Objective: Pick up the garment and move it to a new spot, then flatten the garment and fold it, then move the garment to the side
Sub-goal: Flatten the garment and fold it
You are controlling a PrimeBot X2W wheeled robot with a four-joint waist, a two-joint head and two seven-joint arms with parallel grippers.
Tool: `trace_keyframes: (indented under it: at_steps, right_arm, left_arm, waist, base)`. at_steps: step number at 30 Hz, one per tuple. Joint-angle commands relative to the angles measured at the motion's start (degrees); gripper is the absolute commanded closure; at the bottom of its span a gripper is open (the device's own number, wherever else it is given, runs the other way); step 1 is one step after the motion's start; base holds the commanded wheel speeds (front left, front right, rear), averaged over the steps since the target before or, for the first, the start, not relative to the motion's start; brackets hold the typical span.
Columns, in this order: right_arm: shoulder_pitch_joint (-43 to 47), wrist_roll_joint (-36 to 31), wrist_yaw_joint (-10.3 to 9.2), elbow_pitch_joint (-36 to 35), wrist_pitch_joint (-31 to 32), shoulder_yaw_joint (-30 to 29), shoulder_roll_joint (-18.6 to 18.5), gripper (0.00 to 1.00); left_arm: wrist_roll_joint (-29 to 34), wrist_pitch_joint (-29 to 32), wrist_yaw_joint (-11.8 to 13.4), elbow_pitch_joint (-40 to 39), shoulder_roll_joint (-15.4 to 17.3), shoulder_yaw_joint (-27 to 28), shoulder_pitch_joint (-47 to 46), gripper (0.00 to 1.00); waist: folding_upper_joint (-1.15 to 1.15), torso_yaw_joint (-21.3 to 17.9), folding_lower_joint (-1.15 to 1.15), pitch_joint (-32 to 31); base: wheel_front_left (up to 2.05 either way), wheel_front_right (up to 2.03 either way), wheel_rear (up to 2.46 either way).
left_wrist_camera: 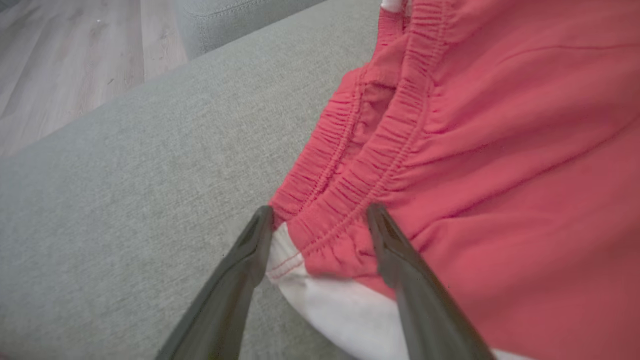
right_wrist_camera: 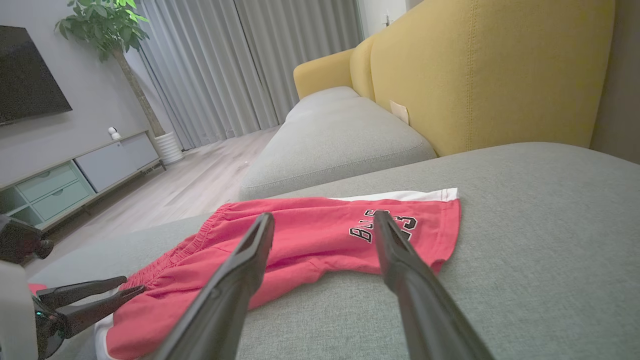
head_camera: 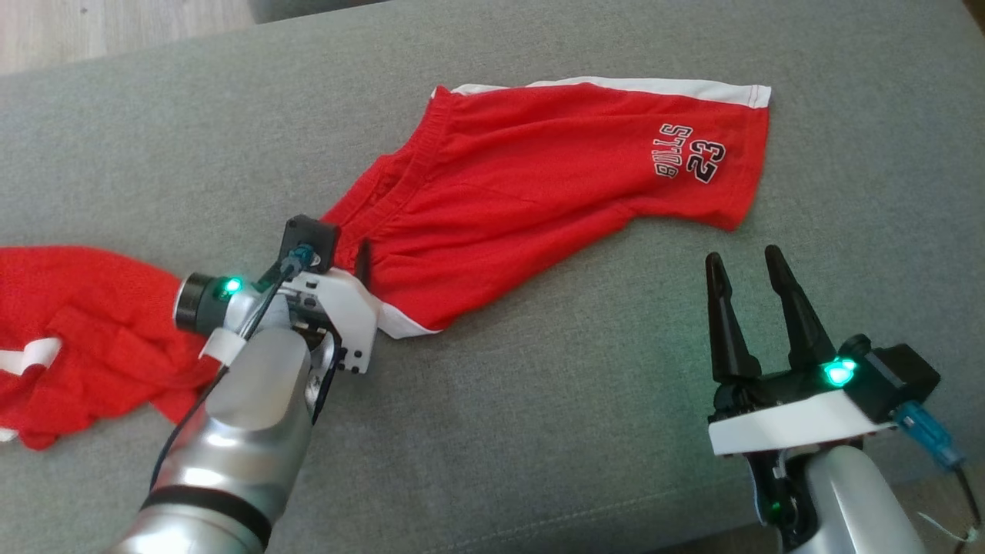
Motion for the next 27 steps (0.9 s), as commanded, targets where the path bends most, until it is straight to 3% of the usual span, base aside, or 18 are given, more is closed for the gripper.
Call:
trace_keyframes:
  at_steps: [1, 2, 3, 4, 5, 15, 19, 27]
  right_arm:
    - [-2.0, 0.6, -0.05, -1.5, -0.6, 1.3, -0.1, 0.0]
    - [-2.1, 0.6, -0.05, -1.5, -0.6, 1.4, -0.1, 0.0]
    - [-2.2, 0.7, -0.05, -1.4, -0.6, 1.4, -0.1, 0.0]
    - [-2.2, 0.7, -0.05, -1.4, -0.6, 1.5, -0.1, 0.0]
    - [-2.4, 0.7, -0.05, -1.3, -0.6, 1.7, -0.1, 0.0]
    - [-2.2, 1.4, -0.05, -0.4, -0.6, 1.6, -0.1, 0.0]
    - [-1.8, 2.0, -0.05, -0.2, -0.6, 1.7, -0.1, 0.0]
    - [-1.3, 3.0, -0.05, 0.0, -0.6, 1.7, -0.1, 0.0]
  left_arm:
    - [0.1, 0.3, -0.3, -0.1, 1.1, 1.2, -2.4, 0.0]
    - [0.0, 0.5, -0.6, 0.6, 1.0, 1.0, -2.6, 0.0]
    - [-0.2, 0.9, -1.1, 1.3, 0.9, 0.8, -2.8, 0.2]
    - [-0.6, 1.3, -1.6, 2.0, 0.8, 0.7, -2.9, 0.83]
    - [-0.9, 1.6, -2.2, 2.6, 0.7, 0.4, -3.0, 1.0]
    - [-4.5, -4.6, -8.0, 0.2, 0.0, -1.7, -5.2, 1.0]
    - [-9.7, -5.2, -10.1, -6.8, 0.0, -5.5, -6.2, 1.0]
    - [-21.3, 0.0, -10.4, -23.5, 0.0, -15.8, -9.7, 1.0]
  waist:
    - [0.0, 0.1, 0.0, -0.1]
    - [0.0, 0.2, 0.0, -0.1]
    - [0.0, 0.2, 0.0, -0.1]
    - [0.0, 0.3, 0.0, -0.2]
    - [0.0, 0.3, 0.0, -0.2]
    - [0.0, -0.1, 0.0, -2.4]
    - [0.0, -0.4, 0.0, -4.0]
    - [0.0, -1.2, 0.0, -6.3]
  base:
    - [0.0, 0.0, 0.0]
    - [0.0, 0.0, 0.0]
    - [0.0, 0.0, 0.0]
    - [0.0, 0.0, 0.0]
    - [0.0, 0.0, 0.0]
    - [0.0, 0.0, 0.0]
    - [0.0, 0.0, 0.0]
    - [0.0, 0.0, 0.0]
